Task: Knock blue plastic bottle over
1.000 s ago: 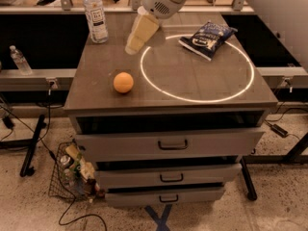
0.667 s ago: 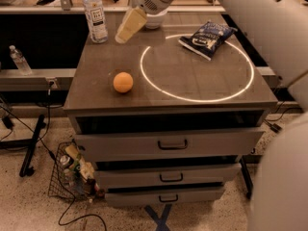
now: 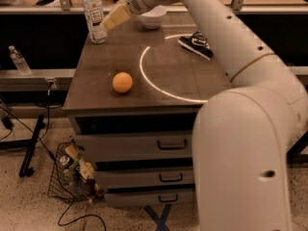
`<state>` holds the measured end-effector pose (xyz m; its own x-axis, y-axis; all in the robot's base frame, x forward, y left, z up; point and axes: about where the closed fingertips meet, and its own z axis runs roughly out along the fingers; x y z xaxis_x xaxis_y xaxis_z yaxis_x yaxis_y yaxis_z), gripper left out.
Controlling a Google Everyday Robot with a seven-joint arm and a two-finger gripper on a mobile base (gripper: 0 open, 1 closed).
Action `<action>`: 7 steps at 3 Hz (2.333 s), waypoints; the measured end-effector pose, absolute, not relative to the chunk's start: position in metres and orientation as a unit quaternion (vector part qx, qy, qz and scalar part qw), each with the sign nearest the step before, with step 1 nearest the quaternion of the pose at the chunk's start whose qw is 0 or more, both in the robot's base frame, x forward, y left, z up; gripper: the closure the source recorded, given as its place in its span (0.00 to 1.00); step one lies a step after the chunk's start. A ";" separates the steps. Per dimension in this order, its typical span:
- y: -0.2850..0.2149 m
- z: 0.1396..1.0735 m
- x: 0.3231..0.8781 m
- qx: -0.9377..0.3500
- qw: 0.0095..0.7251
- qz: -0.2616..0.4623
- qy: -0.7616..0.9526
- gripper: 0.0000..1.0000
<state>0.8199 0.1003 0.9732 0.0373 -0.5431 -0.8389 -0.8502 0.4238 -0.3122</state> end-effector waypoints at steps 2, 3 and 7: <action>0.148 0.946 0.876 -0.406 0.520 0.265 0.703 0.00; 0.170 0.943 0.891 -0.368 0.533 0.306 0.698 0.00; 0.208 0.959 0.887 -0.394 0.579 0.293 0.651 0.65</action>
Offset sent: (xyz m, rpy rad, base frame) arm 0.0908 0.0617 -0.0267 0.3958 0.2178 -0.1013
